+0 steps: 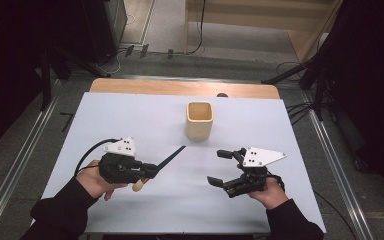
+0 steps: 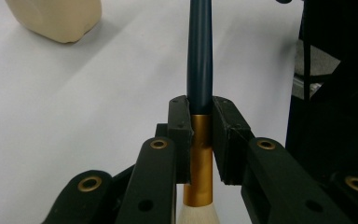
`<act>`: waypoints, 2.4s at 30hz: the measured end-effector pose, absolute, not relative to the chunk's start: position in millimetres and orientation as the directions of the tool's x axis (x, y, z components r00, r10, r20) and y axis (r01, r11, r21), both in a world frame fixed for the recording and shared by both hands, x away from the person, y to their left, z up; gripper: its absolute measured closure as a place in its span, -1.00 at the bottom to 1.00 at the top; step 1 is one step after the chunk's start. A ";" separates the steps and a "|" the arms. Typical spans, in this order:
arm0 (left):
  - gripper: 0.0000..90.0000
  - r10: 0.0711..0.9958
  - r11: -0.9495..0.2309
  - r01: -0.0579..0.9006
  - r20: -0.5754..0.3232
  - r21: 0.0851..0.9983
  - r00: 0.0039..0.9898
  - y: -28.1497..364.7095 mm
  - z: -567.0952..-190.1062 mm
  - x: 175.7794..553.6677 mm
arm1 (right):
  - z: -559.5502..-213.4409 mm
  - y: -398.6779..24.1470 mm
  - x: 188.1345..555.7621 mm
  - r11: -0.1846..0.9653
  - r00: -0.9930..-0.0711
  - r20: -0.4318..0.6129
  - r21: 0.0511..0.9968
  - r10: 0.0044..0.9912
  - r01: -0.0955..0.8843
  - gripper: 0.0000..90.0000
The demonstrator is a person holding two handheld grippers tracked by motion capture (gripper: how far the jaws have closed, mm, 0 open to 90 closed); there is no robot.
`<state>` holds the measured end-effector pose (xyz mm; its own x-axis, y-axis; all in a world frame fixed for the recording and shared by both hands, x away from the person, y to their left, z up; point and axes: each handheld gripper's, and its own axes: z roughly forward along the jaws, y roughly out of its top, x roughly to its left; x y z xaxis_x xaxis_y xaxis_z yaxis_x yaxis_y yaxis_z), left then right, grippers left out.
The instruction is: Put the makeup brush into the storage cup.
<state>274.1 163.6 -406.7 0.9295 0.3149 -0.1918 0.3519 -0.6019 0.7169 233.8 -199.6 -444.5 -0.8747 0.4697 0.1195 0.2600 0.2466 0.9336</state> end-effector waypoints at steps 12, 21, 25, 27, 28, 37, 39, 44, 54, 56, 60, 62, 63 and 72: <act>0.76 0.214 -0.696 0.279 -0.180 0.662 0.960 151.7 -401.6 278.2 | -436.9 -181.8 243.0 0.341 -0.919 0.087 0.912 0.384 0.229 -0.69; 0.76 0.155 -0.758 0.230 -0.173 0.610 0.972 144.0 -395.7 281.2 | -427.2 -173.4 246.2 0.383 -0.946 0.091 0.899 0.310 0.213 -0.68; 0.76 0.137 -0.791 0.207 -0.162 0.576 0.977 138.8 -396.1 281.0 | -424.0 -170.0 250.3 0.392 -0.948 0.098 0.894 0.304 0.218 -0.65; 0.76 0.126 -0.808 0.191 -0.154 0.558 0.980 136.3 -396.2 280.8 | -423.9 -167.7 253.5 0.396 -0.948 0.103 0.891 0.302 0.223 -0.57; 0.76 0.118 -0.812 0.189 -0.161 0.552 0.980 135.0 -396.3 281.3 | -424.1 -166.4 254.9 0.398 -0.949 0.112 0.888 0.293 0.228 -0.53; 0.76 0.062 -0.856 0.122 -0.134 0.502 0.989 122.1 -389.4 281.8 | -424.8 -147.6 259.1 0.478 -0.970 0.117 0.854 0.211 0.207 -0.35; 0.76 0.047 -0.864 0.104 -0.127 0.493 0.991 118.9 -387.9 280.5 | -424.5 -143.2 259.9 0.494 -0.972 0.132 0.843 0.195 0.214 -0.27; 0.76 0.009 -0.891 0.055 -0.103 0.451 0.995 110.2 -386.2 278.1 | -426.5 -133.3 263.0 0.540 -0.971 0.156 0.809 0.179 0.229 -0.16; 0.76 -0.019 -0.906 0.028 -0.106 0.422 0.994 98.8 -388.7 277.6 | -433.5 -120.7 265.9 0.584 -0.971 0.189 0.776 0.146 0.239 0.21; 0.76 -0.028 -0.905 0.020 -0.105 0.425 0.994 96.4 -389.1 277.8 | -435.6 -118.3 266.2 0.592 -0.970 0.198 0.769 0.138 0.241 0.29; 0.76 -0.031 -0.905 0.016 -0.104 0.425 0.994 93.4 -389.6 276.8 | -437.8 -115.8 265.9 0.598 -0.968 0.209 0.762 0.137 0.249 0.48; 0.76 -0.032 -0.904 0.015 -0.103 0.427 0.994 93.1 -389.8 276.9 | -438.5 -115.9 265.8 0.594 -0.971 0.204 0.768 0.126 0.238 0.54; 0.76 -0.036 -0.904 0.013 -0.106 0.428 0.994 92.8 -389.8 277.7 | -438.7 -115.9 265.6 0.594 -0.970 0.210 0.768 0.121 0.240 0.55; 0.76 -0.045 -0.901 0.004 -0.102 0.435 0.994 92.3 -390.6 278.0 | -441.0 -114.9 266.2 0.596 -0.971 0.214 0.767 0.108 0.236 0.73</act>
